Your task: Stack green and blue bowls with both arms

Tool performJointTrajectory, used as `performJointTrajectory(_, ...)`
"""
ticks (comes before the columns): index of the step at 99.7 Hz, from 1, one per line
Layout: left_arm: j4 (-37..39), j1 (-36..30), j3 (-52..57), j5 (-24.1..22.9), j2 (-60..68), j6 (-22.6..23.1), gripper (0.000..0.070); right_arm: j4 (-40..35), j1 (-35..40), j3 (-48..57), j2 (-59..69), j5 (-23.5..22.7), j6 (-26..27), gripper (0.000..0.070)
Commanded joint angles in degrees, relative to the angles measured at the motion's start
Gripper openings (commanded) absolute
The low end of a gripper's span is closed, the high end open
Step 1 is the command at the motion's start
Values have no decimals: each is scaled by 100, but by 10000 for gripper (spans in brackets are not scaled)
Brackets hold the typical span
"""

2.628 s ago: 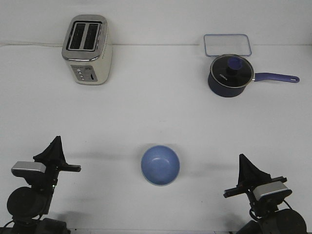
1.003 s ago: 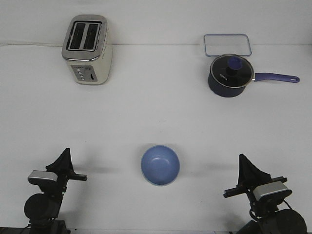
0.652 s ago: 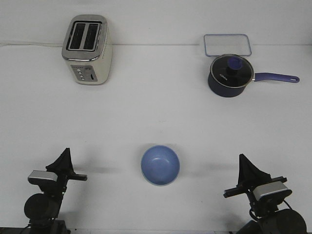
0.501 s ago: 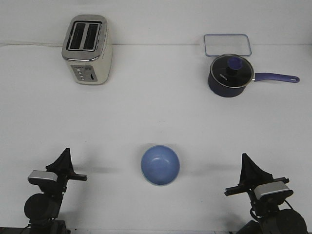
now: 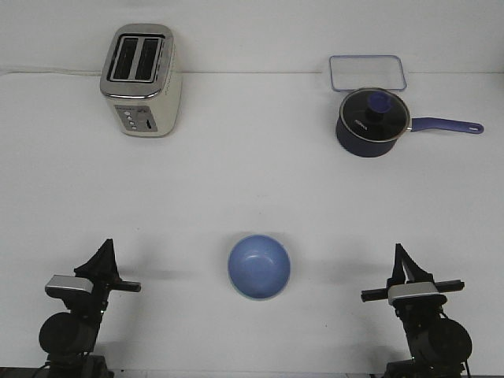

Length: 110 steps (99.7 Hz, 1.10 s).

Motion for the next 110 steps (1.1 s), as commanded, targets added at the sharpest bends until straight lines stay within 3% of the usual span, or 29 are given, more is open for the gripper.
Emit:
performJointTrajectory(1,57,-2,-109,-4,-11,-11,15,186,-177,-219,-101,-151,-343,0)
performJointTrajectory(29,57,-2,-109,-4,-11,-13,15,686,-474,-1167,-173,-234,-461,0)
performJointTrajectory(110,57,-2,-109,-4,-11,-13,14,898,-479,-1150,-173,-323,-581,0)
